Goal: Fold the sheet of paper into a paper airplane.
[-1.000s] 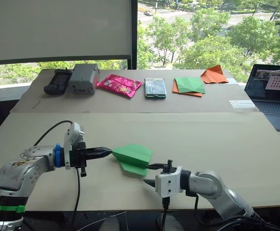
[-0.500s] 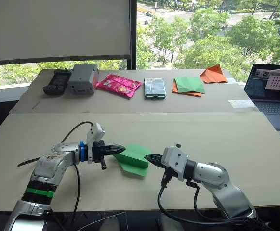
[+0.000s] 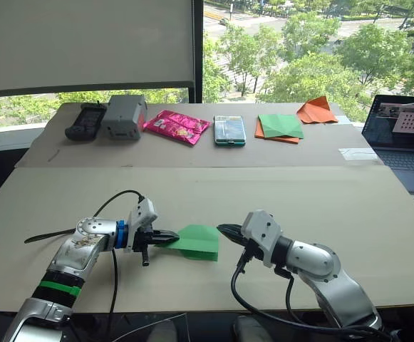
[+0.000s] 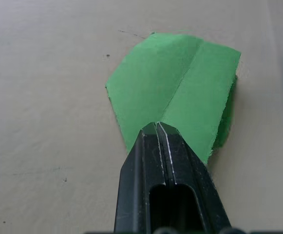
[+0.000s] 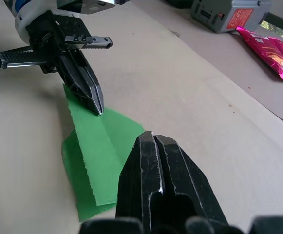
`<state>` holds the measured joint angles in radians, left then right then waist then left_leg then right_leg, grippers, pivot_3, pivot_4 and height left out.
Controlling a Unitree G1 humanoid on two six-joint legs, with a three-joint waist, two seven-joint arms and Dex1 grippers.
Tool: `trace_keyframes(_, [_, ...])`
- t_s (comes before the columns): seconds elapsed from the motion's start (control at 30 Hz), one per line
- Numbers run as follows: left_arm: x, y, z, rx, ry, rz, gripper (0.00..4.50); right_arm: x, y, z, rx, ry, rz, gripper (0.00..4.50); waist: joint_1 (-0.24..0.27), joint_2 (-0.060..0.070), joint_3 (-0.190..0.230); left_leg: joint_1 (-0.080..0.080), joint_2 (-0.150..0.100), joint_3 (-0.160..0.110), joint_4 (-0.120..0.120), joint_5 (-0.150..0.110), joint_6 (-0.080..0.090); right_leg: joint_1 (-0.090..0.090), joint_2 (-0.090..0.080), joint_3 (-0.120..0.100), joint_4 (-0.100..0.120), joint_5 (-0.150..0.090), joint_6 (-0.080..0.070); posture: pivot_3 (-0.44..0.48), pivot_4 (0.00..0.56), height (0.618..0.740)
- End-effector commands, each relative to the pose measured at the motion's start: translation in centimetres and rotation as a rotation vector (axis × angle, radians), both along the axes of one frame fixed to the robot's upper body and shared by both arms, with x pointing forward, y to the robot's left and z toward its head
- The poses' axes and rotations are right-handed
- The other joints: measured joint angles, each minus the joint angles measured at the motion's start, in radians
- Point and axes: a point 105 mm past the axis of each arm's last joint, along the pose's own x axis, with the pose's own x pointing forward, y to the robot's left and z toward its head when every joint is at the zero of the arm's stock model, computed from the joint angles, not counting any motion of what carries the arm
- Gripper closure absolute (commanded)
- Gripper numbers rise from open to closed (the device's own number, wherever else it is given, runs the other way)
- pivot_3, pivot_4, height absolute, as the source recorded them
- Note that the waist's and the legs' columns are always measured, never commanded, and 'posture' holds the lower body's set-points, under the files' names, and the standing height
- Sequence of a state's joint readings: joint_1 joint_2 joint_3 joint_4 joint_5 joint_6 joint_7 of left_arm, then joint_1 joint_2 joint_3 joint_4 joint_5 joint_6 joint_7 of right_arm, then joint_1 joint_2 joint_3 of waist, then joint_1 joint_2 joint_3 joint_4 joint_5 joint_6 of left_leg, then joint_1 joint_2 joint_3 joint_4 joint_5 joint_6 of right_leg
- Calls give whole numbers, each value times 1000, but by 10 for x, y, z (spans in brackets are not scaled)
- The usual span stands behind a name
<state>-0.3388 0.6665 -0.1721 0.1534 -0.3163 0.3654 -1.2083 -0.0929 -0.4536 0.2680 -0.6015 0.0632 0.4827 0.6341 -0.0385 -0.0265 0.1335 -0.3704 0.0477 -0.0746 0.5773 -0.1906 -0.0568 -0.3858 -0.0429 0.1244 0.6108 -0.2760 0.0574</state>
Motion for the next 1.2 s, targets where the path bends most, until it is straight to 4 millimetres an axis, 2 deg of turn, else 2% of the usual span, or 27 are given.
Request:
trace_keyframes(0.03, [1,-1,1,17,-47,-19,4500,0,1,11,27,-23,5,4479,0,0,0,0,0,0,0,0,0,0,0,0,0,0,0,0,150,740])
trace_keyframes(0.17, [-3,-6,-1,11,-46,-37,4500,2,0,7,12,-4,-4,4479,-3,0,0,0,0,0,0,0,0,0,0,0,1,0,0,0,150,740])
trace_keyframes(0.37, [-24,-10,-1,-6,-10,-113,4500,4,1,2,1,34,-15,4479,-5,1,-1,0,0,0,0,0,0,0,0,0,1,0,0,0,150,740])
trace_keyframes(0.53, [-24,-5,0,10,-17,-99,4500,7,3,0,17,67,-29,4479,-4,1,-1,0,0,0,0,0,0,0,0,0,1,0,0,0,150,740])
trace_keyframes(0.63, [-24,-1,-7,42,-20,-90,4500,8,6,-1,25,85,-30,4479,-4,1,-1,0,0,0,0,0,0,0,0,0,1,0,0,0,150,740])
trace_keyframes(0.87, [-18,-5,-2,17,-36,-68,4500,15,3,-7,77,178,-81,4479,-3,1,-1,0,0,0,0,0,0,0,0,0,1,0,0,0,150,740])
trace_keyframes(1.0, [-19,-4,-5,28,-35,-70,4500,17,2,-13,119,292,-90,3246,-4,1,-1,0,0,0,0,0,0,0,0,0,1,0,0,0,150,740])
trace_keyframes(1.2, [-21,-4,-7,36,-32,-80,4500,31,-1,-26,140,440,-156,1186,-5,1,-1,0,0,0,0,0,0,0,0,0,1,0,0,0,150,740])
